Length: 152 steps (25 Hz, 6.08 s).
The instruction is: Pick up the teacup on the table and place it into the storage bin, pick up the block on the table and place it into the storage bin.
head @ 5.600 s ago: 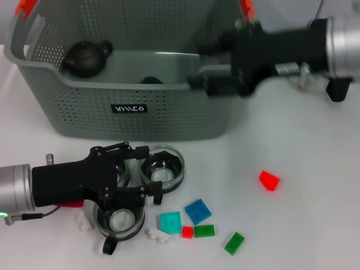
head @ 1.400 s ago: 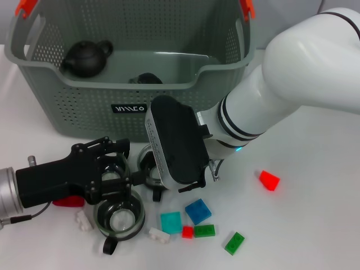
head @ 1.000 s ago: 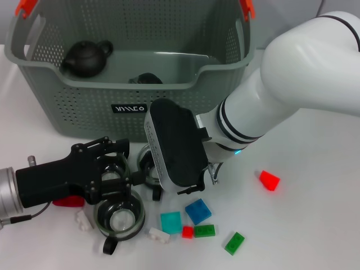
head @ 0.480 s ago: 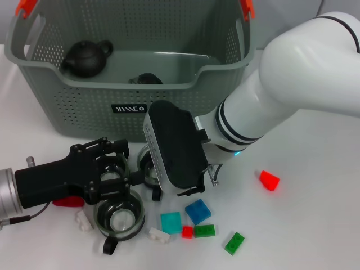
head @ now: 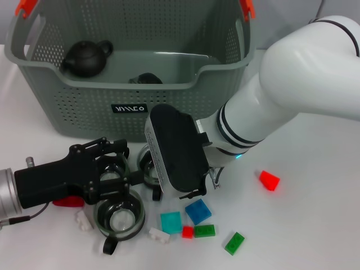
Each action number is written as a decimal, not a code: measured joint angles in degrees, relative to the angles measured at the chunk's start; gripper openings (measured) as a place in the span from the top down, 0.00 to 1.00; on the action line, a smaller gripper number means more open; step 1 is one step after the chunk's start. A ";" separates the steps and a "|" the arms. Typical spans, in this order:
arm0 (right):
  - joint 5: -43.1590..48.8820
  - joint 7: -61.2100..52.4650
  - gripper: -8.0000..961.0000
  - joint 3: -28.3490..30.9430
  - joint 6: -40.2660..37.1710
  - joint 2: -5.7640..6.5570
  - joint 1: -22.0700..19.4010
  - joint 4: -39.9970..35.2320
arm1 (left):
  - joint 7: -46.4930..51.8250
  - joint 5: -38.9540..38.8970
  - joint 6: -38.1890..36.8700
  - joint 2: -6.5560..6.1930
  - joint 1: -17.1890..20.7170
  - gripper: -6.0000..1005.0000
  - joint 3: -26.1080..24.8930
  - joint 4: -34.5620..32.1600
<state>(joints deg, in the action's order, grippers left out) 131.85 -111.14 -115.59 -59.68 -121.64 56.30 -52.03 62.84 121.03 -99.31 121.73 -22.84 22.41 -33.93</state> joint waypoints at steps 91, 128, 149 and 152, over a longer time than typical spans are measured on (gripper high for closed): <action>-0.28 -3.72 0.93 45.91 -2.91 1.39 3.01 -7.27 | -1.13 0.00 -0.62 -0.28 0.48 0.17 -1.32 -0.40; -0.28 0.21 0.86 43.79 11.05 1.32 5.54 14.22 | -1.58 0.27 -0.58 -0.09 0.70 0.17 -1.24 0.00; -0.19 -0.18 0.46 43.89 7.96 1.50 4.41 8.97 | -1.58 0.44 -0.63 0.00 0.97 0.17 -1.32 0.00; -0.30 -0.76 0.40 44.18 7.90 1.50 3.11 5.10 | -1.58 0.44 -0.62 0.00 0.96 0.17 -1.32 -0.05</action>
<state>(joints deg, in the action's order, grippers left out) 131.55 -111.90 -71.41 -51.78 -120.14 59.41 -46.93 61.26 121.47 -99.93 121.73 -21.88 21.09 -33.97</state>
